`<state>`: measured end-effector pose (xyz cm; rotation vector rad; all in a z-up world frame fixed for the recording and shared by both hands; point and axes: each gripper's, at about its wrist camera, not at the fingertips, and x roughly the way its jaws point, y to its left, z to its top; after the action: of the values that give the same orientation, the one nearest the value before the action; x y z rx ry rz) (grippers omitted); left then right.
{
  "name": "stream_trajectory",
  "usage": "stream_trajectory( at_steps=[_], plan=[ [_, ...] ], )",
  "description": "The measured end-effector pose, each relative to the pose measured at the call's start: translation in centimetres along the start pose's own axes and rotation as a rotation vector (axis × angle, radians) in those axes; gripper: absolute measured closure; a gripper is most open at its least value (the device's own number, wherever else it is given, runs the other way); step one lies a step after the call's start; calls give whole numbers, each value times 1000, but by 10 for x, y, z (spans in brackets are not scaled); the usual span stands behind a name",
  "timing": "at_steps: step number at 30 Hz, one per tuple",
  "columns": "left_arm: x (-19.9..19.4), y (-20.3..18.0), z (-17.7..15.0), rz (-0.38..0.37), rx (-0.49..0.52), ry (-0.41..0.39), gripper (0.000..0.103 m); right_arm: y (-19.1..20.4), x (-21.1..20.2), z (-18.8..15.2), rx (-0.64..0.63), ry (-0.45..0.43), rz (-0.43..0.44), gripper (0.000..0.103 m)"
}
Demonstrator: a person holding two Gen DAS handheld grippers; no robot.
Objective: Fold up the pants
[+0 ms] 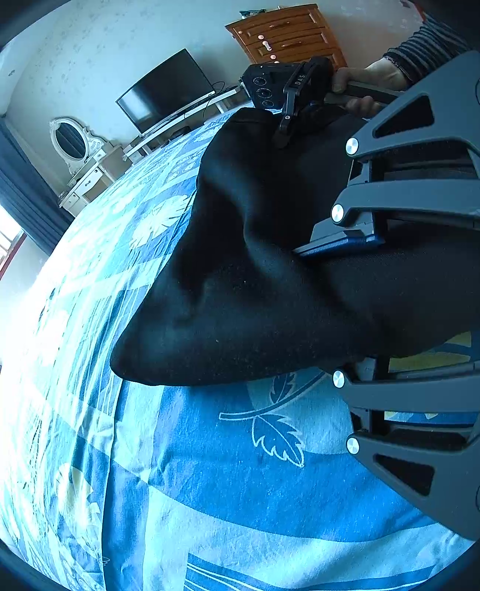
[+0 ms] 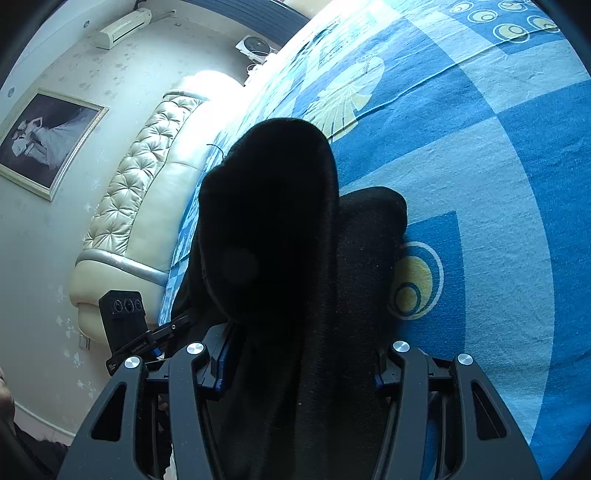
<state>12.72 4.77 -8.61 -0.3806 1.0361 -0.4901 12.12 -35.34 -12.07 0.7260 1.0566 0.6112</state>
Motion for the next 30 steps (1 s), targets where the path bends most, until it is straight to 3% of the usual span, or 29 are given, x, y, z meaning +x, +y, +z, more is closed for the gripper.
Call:
stream_trajectory(
  at_steps=[30],
  plan=[
    [1,3,-2,-19,3,-9,65,2,3,0,-2,-16,21,49]
  ],
)
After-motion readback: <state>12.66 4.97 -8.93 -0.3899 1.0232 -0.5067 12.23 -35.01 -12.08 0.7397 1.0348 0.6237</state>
